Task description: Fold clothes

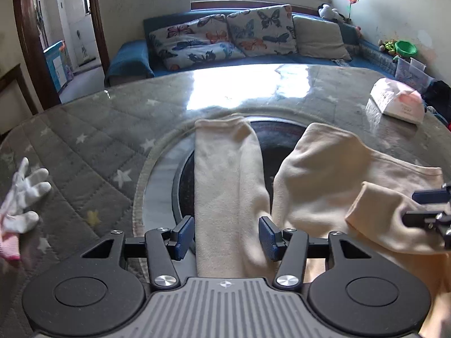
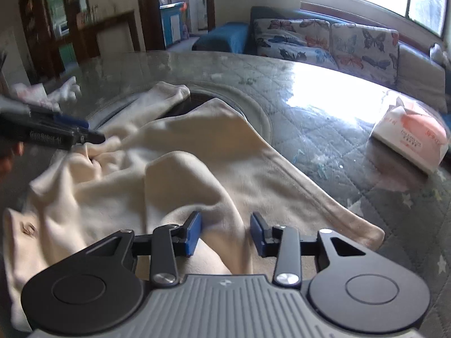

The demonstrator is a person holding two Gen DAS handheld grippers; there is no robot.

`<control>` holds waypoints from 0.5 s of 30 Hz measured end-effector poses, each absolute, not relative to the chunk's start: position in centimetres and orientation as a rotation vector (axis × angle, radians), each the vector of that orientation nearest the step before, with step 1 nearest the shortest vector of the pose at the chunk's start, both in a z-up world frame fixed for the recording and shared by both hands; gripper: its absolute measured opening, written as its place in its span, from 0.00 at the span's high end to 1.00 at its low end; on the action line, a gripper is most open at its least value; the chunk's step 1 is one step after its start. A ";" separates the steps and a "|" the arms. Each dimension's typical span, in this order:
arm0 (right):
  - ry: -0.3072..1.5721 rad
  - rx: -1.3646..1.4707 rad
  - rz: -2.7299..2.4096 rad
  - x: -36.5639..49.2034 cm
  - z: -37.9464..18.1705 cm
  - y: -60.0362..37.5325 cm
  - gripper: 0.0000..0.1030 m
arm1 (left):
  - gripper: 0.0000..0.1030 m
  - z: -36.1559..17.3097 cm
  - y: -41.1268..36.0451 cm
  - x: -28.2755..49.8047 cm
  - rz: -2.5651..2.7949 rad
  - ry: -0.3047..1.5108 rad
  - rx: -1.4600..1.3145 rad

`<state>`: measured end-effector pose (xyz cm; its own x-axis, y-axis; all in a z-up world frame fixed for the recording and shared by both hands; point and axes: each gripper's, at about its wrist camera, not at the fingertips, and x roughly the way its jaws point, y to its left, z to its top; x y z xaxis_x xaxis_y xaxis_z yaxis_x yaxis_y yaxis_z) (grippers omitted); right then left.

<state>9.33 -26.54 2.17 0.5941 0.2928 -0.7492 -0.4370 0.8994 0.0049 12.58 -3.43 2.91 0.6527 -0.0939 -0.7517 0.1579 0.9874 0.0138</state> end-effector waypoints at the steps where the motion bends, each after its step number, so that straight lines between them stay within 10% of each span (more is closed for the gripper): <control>1: 0.825 -0.201 0.424 9.1 2.3 -26.4 0.79 | 0.49 2.7 -3.4 12.6 -0.145 0.847 0.084; 5: 0.776 -0.229 0.384 8.2 3.4 -26.6 0.97 | 0.61 2.2 -3.1 12.6 -0.151 0.851 0.077; 15: 0.699 -0.176 0.240 5.4 6.3 -31.5 0.98 | 0.77 2.1 -2.8 11.6 -0.160 0.823 0.084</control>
<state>5.35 -31.55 6.27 0.7397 0.1592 -0.6538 -0.2762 0.9578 -0.0792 11.57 -2.78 2.11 0.6687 -0.1093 -0.7355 0.1741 0.9847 0.0119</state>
